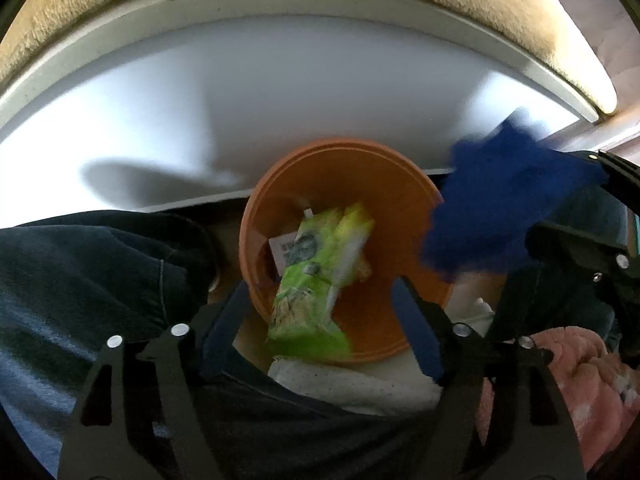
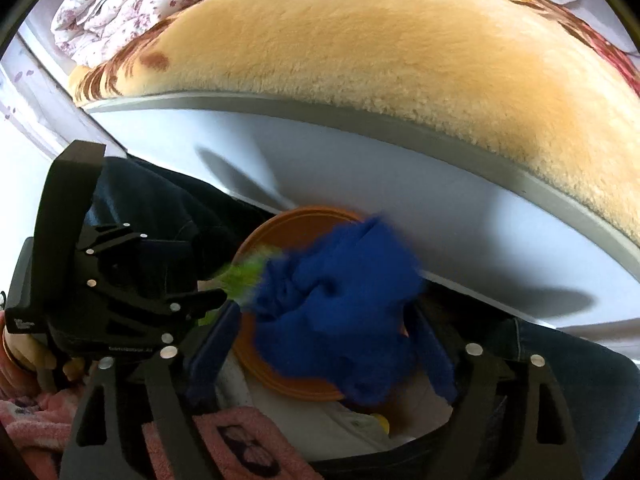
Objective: Collect trash
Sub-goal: 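Open both tools over the orange bin to drop the bag and cloth, then move the left tool to the white bottle cap on the cushion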
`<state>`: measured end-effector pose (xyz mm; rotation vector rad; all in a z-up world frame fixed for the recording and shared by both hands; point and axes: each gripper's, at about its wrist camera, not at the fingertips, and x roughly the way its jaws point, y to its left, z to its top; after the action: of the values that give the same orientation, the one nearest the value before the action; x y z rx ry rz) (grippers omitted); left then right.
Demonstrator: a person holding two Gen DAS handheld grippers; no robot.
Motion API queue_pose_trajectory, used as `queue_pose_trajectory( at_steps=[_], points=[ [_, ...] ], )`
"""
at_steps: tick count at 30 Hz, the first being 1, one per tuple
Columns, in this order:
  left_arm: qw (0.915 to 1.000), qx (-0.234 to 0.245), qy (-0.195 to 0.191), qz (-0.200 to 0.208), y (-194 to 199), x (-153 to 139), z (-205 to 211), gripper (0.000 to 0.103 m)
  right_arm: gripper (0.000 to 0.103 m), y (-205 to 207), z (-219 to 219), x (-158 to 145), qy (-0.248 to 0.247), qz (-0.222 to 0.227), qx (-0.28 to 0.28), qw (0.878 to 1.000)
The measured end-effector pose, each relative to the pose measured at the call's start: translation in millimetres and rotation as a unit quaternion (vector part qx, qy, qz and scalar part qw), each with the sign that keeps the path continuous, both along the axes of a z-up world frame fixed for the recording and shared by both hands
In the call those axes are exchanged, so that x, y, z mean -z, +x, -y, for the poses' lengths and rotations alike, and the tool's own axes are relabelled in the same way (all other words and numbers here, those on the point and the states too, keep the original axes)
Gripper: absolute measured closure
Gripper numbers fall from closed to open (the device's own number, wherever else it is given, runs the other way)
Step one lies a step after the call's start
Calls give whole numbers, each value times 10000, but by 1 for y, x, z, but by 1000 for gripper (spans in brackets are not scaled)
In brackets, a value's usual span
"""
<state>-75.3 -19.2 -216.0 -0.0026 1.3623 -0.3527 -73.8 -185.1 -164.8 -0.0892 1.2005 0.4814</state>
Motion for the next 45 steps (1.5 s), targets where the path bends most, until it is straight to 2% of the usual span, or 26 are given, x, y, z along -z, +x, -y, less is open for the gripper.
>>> queue_pose_trajectory(
  at_steps=[13, 18, 21, 25, 28, 29, 32, 35, 42, 45],
  points=[
    [9999, -122, 0, 15, 0, -3, -6, 26, 18, -2, 10, -11, 35, 150, 73, 9999],
    [9998, -145, 9, 116, -3, -6, -6, 26, 18, -4, 13, -17, 69, 218, 67, 9997],
    [9995, -151, -15, 267, -6, -18, -7, 26, 18, -5, 17, -29, 120, 331, 88, 9993],
    [9978, -151, 50, 637, -9, -43, -8, 26, 18, -7, 21, -54, 218, 604, 109, 9979],
    [9945, -166, 13, 1034, -10, -72, -12, 26, 18, -5, 23, -77, 312, 915, 135, 9952],
    [9924, -176, -7, 1214, -10, -85, -13, 26, 18, -4, 23, -84, 330, 1019, 154, 9941],
    [9846, -188, -16, 1739, -7, -116, -17, 14, 16, 2, 29, -107, 377, 1377, 267, 9894],
    [9742, -139, 41, 2251, 1, -143, -18, 14, 16, 11, 37, -129, 406, 1726, 455, 9831],
    [9644, -224, 111, 2632, 49, -173, -20, 14, 14, 35, 56, -169, 511, 2333, 843, 9674],
    [9594, -245, 49, 2808, 76, -184, -22, 14, 14, 46, 61, -180, 545, 2465, 945, 9630]
  ],
)
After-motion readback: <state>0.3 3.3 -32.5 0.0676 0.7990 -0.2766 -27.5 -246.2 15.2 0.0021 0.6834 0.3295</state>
